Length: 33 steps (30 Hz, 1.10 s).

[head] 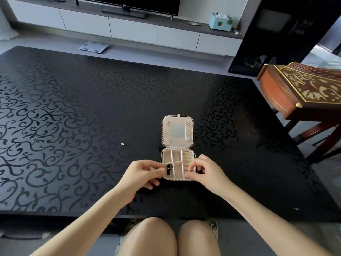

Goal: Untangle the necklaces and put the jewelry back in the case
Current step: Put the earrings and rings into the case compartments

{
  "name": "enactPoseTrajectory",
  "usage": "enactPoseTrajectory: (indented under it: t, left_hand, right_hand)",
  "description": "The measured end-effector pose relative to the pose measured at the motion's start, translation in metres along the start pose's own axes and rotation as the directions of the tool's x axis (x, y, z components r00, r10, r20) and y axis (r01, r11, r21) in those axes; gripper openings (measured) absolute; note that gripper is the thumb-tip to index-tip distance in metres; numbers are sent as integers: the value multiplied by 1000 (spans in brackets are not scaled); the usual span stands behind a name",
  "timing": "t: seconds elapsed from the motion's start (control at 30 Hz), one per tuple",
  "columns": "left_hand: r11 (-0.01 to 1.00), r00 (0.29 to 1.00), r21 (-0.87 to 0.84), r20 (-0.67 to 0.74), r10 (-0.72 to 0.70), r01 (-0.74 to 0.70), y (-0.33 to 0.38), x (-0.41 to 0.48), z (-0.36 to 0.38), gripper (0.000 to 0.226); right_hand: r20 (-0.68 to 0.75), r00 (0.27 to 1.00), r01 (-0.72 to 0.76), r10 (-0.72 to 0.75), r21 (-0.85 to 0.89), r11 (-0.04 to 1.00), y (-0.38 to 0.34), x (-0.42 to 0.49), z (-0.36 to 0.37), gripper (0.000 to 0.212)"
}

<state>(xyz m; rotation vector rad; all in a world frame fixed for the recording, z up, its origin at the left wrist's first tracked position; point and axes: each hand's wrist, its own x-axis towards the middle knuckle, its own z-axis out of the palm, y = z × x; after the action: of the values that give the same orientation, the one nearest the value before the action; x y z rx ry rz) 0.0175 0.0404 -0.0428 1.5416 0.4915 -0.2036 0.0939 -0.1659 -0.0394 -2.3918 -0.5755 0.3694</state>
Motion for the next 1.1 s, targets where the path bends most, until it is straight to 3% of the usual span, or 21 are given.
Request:
enactPoseTrajectory:
  t: [0.07,0.13,0.17,0.23,0.3,0.47,0.57,0.63,0.7,0.77,0.87,1.1]
  left_hand:
    - [990,963,104,-241,118,-95,1,5,-15,3]
    - [900,830,428,-468,301,-85,0,16,-37,11]
    - [832,774,554,-514,370,-29,0,21,-47,18]
    - [749,754,659,-526,394,68,-1,32,-59,33]
    - [708,771,700,-497,397,87,-1,43,-64,37]
    - [594,784,805,-361,505,-11,2,62,-70,15]
    - [535,810,845,-313,496,0,5,65,-72,15]
    - [554,792,831,-310,525,-42,12,60,-67,13]
    - [636,770,753,-301,562,-169,25,44,-49,9]
    - [736,835,606,-204,511,-303,39,26,-21,5]
    - [814,925,463,37,378,-351,43,14,17,8]
    - [669,925,651,151,348,-358,49,41,54,12]
  right_hand:
    - [-15,1000,-9,10,86,996,4,0,3,18]
    - [-16,1000,-20,23,136,990,5,2,4,18]
    - [-12,1000,-27,29,151,988,6,3,4,18]
    - [1,999,-40,41,170,985,7,4,4,19]
    - [8,999,-45,44,165,985,8,4,4,19]
    - [14,999,-37,35,158,987,7,6,5,19]
    - [18,999,-37,35,161,986,8,6,3,21]
    - [3,999,-34,34,159,987,9,5,3,22]
    - [-34,999,-27,32,144,989,9,3,4,24]
    - [-74,996,-35,47,155,987,9,1,6,29]
    - [-115,993,-9,41,265,964,11,-7,9,33]
    - [-100,993,-9,55,415,910,11,-13,10,20]
